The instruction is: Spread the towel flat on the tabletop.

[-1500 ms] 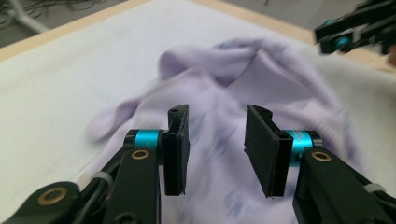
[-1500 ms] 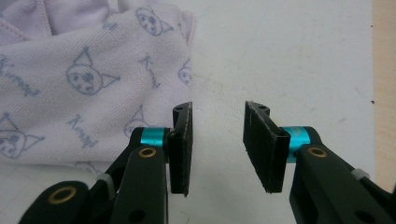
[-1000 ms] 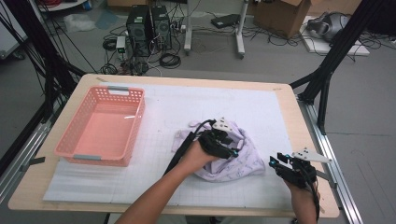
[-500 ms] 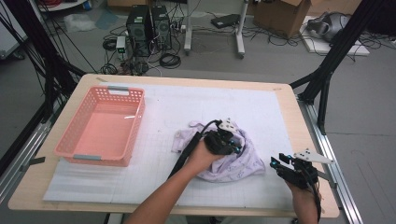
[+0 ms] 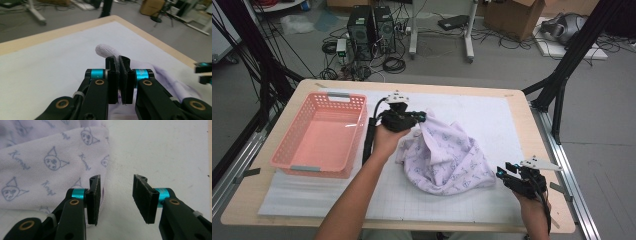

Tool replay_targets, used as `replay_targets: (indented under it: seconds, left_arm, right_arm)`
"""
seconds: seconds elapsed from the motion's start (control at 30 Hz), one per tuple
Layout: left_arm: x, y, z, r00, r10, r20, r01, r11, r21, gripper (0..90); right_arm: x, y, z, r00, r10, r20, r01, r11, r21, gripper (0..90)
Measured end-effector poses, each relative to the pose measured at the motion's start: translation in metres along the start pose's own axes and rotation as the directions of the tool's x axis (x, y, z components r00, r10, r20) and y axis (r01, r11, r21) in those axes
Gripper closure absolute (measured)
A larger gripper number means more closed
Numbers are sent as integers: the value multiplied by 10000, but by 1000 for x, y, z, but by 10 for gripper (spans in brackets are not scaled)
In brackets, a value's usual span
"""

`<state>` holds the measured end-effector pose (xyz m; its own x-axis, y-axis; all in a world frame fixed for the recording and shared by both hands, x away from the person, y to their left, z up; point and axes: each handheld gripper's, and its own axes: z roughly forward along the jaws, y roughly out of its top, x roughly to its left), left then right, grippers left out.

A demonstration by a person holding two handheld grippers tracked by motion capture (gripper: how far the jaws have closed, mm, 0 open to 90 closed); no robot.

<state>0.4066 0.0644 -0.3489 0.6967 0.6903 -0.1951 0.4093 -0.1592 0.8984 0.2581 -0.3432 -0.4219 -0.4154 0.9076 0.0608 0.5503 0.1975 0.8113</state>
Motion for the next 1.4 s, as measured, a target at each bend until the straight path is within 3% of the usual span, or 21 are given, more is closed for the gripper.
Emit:
replay_targets:
  seconds: [0.07, 0.13, 0.17, 0.27, 0.33, 0.47, 0.53, 0.63, 0.8, 0.93, 1.03, 1.07, 1.1, 1.13, 1.2, 1.27, 1.4]
  left_arm:
    - [14, 0, -3, 9973, -103, -726, 105, 9999, 26, 861]
    - [27, -2, -5, 9906, -341, -1325, 351, 9994, 50, 860]
    - [31, -4, -6, 9893, -377, -1411, 400, 9991, 133, 860]
    - [31, -9, -5, 9949, -537, -849, 546, 9985, 84, 790]
    - [25, -12, -5, 9962, -513, -698, 515, 9987, 19, 606]
    - [8, -22, -9, 9995, 69, -311, -71, 9999, -87, 474]
    - [1, -29, -11, 9994, 351, 63, -352, 9992, 181, 454]
    - [-11, -40, -16, 9969, 599, 508, -609, 9980, 171, 442]
    - [-29, -63, -21, 9846, 1175, 1292, -1270, 9896, 680, 427]
    - [-37, -80, -19, 9764, 1190, 1802, -1413, 9831, 1163, 396]
    - [-42, -92, -13, 9756, 1132, 1879, -1443, 9763, 1613, 376]
    - [-43, -95, -11, 9756, 1188, 1849, -1511, 9735, 1717, 380]
    - [-45, -98, -9, 9753, 1256, 1819, -1592, 9700, 1836, 403]
    - [-46, -101, -8, 9751, 1335, 1770, -1690, 9643, 2039, 480]
    - [-48, -103, -9, 9718, 1470, 1843, -1861, 9582, 2172, 683]
    - [-50, -100, -15, 9707, 1471, 1898, -1830, 9650, 1881, 755]
    - [-51, -90, -38, 9663, 1429, 2143, -1697, 9791, 1122, 766]
  right_arm:
    - [1, 2, 2, 10000, -21, -29, 21, 10000, 18, 575]
    - [1, 4, 5, 10000, -62, -75, 62, 10000, 8, 575]
    - [2, 5, 6, 9999, -82, -86, 82, 10000, 31, 575]
    - [3, 7, 11, 9999, -72, -140, 73, 9999, 98, 575]
    - [2, 8, 15, 9998, -99, -194, 102, 9998, 170, 572]
    - [2, 10, 24, 9987, -132, -489, 149, 9993, 352, 508]
    - [3, 11, 29, 9965, -222, -808, 259, 9986, 453, 424]
    - [7, 9, 34, 9917, -506, -1186, 574, 9968, 549, 365]
    - [16, 4, 35, 9801, -838, -1797, 950, 9940, 547, 251]
    - [24, -1, 37, 9664, -1179, -2284, 1359, 9886, 650, 230]
    - [29, -5, 44, 9651, -1406, -2209, 1664, 9807, 1028, 278]
    - [31, -6, 44, 9685, -1420, -2048, 1642, 9817, 961, 321]
    - [31, -5, 44, 9699, -1303, -2057, 1529, 9833, 985, 429]
    - [30, -5, 42, 9652, -1280, -2279, 1507, 9849, 852, 637]
    - [31, -5, 40, 9607, -1373, -2414, 1610, 9836, 813, 770]
    - [32, -5, 36, 9569, -1456, -2515, 1715, 9816, 844, 800]
    - [25, 1, 15, 9581, -1190, -2604, 1331, 9904, 370, 804]
